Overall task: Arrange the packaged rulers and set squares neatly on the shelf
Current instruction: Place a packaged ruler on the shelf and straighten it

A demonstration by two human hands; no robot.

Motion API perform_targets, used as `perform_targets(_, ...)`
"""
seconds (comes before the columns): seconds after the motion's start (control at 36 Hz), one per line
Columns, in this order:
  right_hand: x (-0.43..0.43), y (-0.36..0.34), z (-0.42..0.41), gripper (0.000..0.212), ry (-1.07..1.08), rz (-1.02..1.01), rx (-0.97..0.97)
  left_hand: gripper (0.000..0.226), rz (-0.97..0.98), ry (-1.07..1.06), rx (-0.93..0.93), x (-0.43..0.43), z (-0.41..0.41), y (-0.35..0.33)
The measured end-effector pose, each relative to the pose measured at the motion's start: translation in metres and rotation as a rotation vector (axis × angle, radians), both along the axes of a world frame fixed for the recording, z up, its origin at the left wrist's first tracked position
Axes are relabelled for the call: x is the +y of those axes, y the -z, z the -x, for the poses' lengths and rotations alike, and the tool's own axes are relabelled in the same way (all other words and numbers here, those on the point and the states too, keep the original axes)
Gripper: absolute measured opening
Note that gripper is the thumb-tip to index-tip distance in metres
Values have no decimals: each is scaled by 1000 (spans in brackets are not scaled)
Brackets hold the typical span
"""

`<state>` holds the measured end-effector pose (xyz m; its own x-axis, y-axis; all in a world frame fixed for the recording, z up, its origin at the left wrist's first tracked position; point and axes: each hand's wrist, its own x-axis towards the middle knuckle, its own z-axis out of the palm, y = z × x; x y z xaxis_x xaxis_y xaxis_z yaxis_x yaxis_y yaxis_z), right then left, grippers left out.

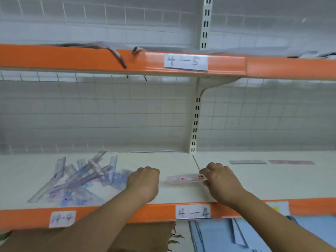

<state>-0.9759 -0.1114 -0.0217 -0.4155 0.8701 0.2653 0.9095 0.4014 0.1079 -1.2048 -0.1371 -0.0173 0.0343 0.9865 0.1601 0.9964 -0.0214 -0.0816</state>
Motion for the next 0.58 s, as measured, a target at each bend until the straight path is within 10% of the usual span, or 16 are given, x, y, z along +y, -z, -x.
perform_targets(0.58,2,15,-250,33,197,84,-3,19,78,162,-38,36,-252,13)
